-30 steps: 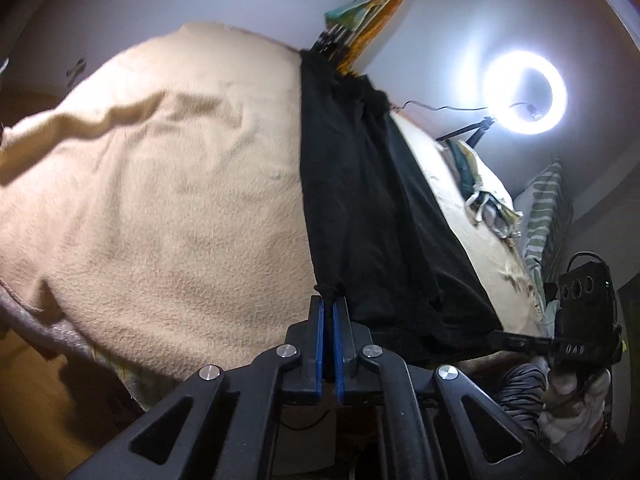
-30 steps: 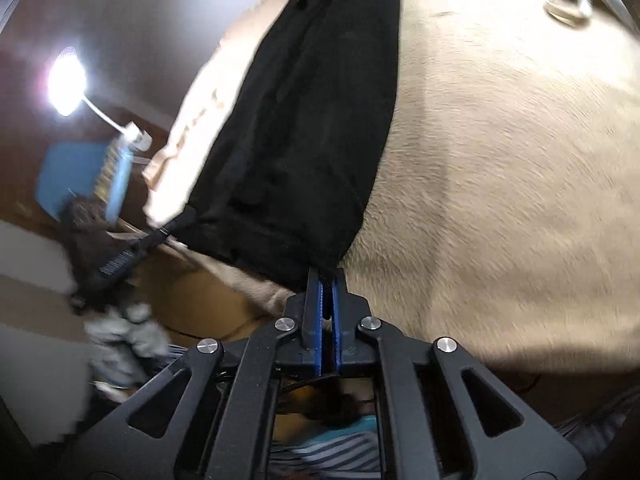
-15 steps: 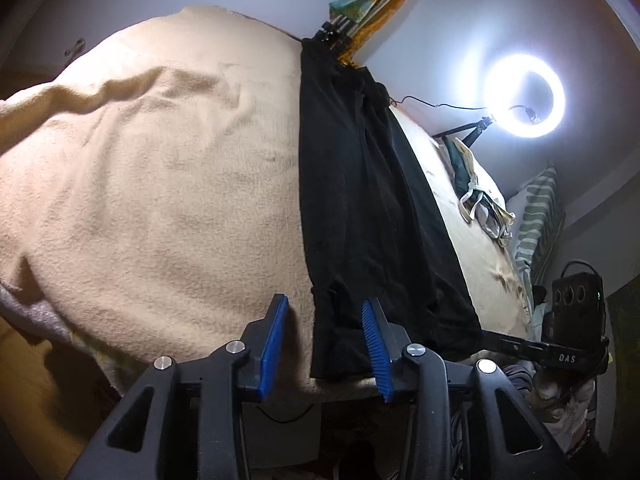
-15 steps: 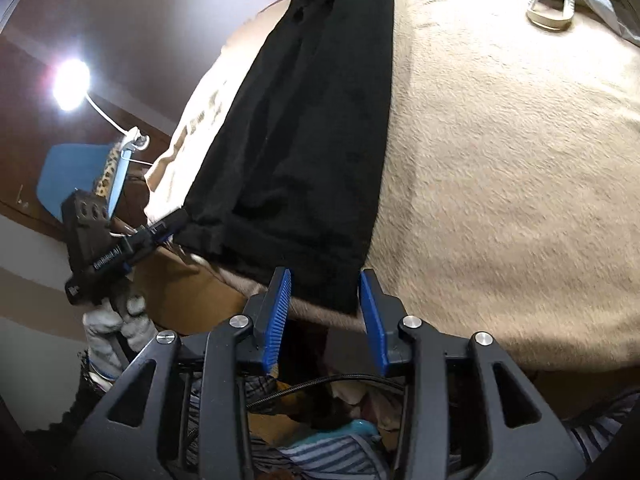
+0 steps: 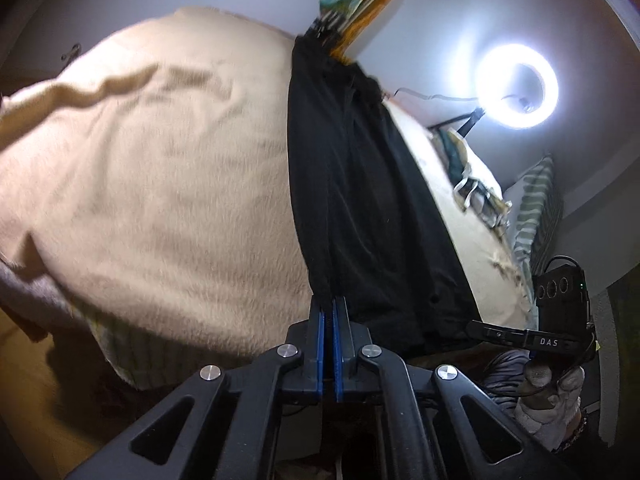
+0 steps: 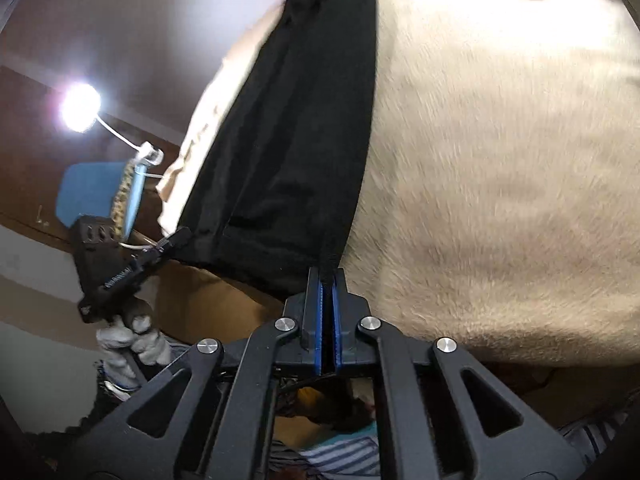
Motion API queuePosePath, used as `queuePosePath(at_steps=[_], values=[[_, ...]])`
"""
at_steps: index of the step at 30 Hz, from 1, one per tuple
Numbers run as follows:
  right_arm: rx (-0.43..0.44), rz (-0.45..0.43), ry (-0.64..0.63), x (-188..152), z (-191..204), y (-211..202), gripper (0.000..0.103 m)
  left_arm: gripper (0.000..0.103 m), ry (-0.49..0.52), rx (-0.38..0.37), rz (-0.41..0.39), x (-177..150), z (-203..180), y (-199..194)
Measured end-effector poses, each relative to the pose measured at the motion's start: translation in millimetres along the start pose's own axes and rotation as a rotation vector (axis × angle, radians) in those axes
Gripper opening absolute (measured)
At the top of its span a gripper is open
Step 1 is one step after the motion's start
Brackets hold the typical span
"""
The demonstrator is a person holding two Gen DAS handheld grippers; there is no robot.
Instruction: Fold small clothes
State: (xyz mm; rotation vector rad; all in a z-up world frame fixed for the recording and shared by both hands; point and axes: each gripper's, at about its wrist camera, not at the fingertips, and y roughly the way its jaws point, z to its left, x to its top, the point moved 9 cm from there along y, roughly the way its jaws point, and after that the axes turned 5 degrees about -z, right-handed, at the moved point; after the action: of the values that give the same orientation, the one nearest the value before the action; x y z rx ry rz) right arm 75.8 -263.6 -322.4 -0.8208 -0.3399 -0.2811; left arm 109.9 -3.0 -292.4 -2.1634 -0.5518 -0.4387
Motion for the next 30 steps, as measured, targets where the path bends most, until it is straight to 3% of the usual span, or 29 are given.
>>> queuePosePath(at_steps=[16, 23, 30], values=[[0.177, -0.046, 0.08, 30.5, 13.7, -12.6, 0.005, 0.0, -0.04, -0.08, -0.011, 34.7, -20.3, -9.3], [0.17, -0.132, 0.016, 82.7, 28.8, -10.2, 0.005, 0.0, -0.05, -0.078, -0.053, 82.3, -23.7, 6.1], [0.141, -0.165, 0.01, 126.9, 13.8, 5.8, 0.005, 0.0, -0.116, -0.055, -0.062, 126.6, -9.8, 45.2]])
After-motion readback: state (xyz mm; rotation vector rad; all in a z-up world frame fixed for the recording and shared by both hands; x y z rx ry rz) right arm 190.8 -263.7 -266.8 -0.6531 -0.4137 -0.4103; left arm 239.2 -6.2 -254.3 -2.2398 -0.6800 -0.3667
